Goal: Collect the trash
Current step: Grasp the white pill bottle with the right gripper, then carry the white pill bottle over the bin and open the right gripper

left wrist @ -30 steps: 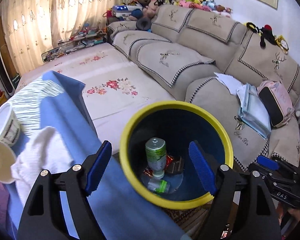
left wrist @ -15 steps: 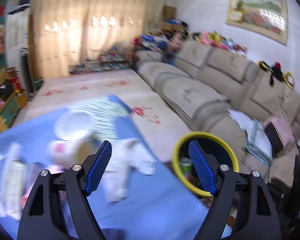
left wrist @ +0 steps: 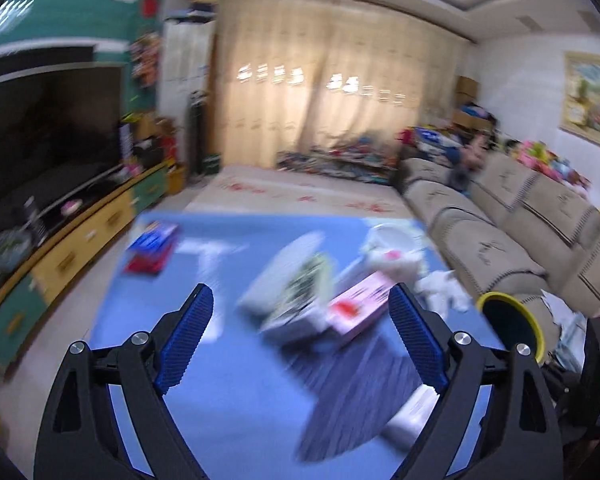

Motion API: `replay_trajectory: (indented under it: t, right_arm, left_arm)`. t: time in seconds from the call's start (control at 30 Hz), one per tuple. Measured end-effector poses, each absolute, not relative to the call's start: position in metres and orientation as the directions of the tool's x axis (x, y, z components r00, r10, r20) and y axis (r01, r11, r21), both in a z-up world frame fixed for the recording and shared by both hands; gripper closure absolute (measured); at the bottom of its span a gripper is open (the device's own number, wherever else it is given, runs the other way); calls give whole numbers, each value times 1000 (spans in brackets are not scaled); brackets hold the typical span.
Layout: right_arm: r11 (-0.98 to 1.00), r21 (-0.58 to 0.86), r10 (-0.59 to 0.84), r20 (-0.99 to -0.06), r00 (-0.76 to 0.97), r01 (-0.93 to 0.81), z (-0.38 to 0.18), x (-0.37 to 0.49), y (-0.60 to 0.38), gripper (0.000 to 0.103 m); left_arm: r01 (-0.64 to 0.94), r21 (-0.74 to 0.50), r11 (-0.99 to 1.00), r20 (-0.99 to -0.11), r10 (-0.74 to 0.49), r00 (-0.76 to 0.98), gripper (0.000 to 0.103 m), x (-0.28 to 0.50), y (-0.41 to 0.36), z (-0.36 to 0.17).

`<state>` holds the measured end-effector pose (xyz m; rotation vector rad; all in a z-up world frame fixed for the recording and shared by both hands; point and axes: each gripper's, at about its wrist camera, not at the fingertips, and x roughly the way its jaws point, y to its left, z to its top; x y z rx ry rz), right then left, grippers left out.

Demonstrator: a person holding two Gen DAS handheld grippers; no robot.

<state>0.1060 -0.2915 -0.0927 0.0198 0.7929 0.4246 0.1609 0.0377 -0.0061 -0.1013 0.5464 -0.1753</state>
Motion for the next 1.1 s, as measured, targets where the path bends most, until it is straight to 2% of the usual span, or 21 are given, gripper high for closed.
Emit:
replay_trajectory:
  t: [0.13,0.27,0.6,0.63,0.67,0.9,1.1]
  right_arm:
    - [892,129,388,-711,587,-433,-98,115,-255,8]
    - [897,103,362,-727,583,-430,-105,126,-240,8]
    - [902,83,328,-769,548,-423,-126,146,-228,8]
    - [903,83,328,-768,550,-423,-127,146,-228,10]
    - [902,85,330,-768,549,-423,-126,146,-228,23]
    - [911,126,349,-743,571,-392,-116,142,-244,22]
    - [956,145,282,-695,661,-256,-97,139,-300,22]
  left_arm:
    - [46,-176,983,-552,-138,822,14,132,84,-31]
    - [-6,-188,982,-585,-107,804,14,111,109,-52]
    - [3,-230,973,-596,-143,790,14,104,99,-63]
    - [9,-228,974,-598,-148,788,14,104,96,-64]
    - [14,-227,974,-600,-151,785,14,105,94,-65]
    - [27,-227,974,-619,-165,768,13,114,82,-68]
    - [41,-218,975,-633,-173,754,13,121,69,-74]
